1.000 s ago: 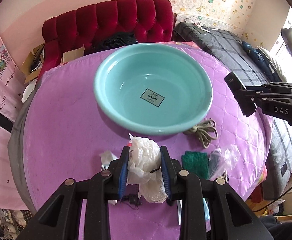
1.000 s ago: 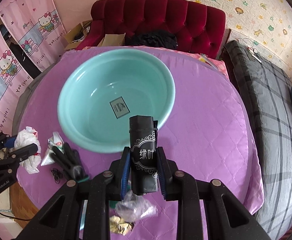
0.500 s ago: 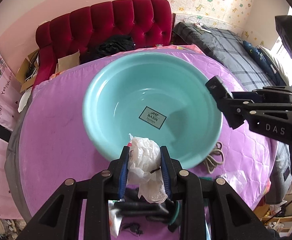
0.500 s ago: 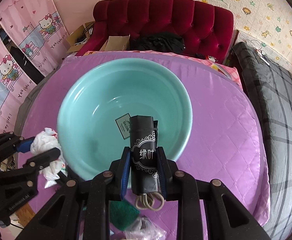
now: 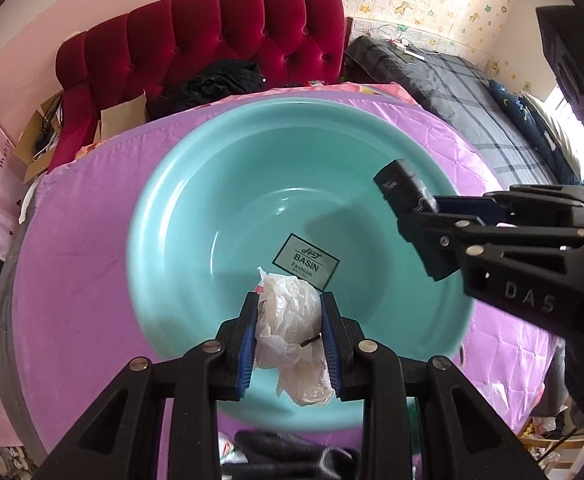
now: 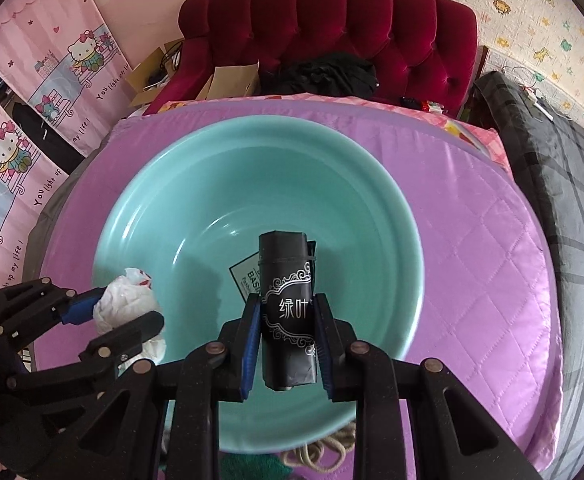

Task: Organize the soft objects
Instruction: 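Carry the black case and white bag with both tools over the teal basin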

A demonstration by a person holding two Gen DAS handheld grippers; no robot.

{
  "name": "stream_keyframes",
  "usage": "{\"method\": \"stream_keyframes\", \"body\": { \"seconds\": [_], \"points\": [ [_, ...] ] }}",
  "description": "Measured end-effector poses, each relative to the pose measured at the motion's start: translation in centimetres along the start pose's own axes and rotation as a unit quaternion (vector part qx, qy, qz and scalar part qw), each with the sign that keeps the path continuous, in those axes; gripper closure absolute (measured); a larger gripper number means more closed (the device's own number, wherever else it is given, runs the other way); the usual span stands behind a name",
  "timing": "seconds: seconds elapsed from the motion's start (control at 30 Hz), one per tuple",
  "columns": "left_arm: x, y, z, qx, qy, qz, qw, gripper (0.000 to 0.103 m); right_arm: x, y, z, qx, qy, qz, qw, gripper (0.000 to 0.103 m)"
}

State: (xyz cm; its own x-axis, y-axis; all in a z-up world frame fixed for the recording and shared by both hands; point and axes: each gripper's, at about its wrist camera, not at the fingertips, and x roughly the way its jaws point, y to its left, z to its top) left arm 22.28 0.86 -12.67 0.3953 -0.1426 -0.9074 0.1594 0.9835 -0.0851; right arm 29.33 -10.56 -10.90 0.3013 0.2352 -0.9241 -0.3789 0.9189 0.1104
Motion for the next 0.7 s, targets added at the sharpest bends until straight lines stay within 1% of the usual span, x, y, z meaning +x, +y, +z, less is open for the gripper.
{"method": "stream_keyframes", "body": {
  "seconds": [0.3,0.47,0.57,0.7],
  "points": [
    [3.8,0.6,1.3,-0.009,0.016,0.0,0.9998,0.071,4.0,-0.6,1.4,0.014,0.019,0.003,1.0,0.076],
    [5.4,0.1,1.6,0.008,0.017,0.009,0.9998,0.071,5.5,-0.8,1.8,0.019,0.024,0.001,1.0,0.076],
    [6.1,0.0,1.9,0.01,0.02,0.007,0.9997,0.071,6.2,-0.8,2.0,0.02,0.029,0.004,0.999,0.076],
    [6.8,0.0,2.0,0.009,0.026,0.013,0.9995,0.071,6.7,-0.9,2.1,0.02,0.032,0.005,0.999,0.076]
  ]
}}
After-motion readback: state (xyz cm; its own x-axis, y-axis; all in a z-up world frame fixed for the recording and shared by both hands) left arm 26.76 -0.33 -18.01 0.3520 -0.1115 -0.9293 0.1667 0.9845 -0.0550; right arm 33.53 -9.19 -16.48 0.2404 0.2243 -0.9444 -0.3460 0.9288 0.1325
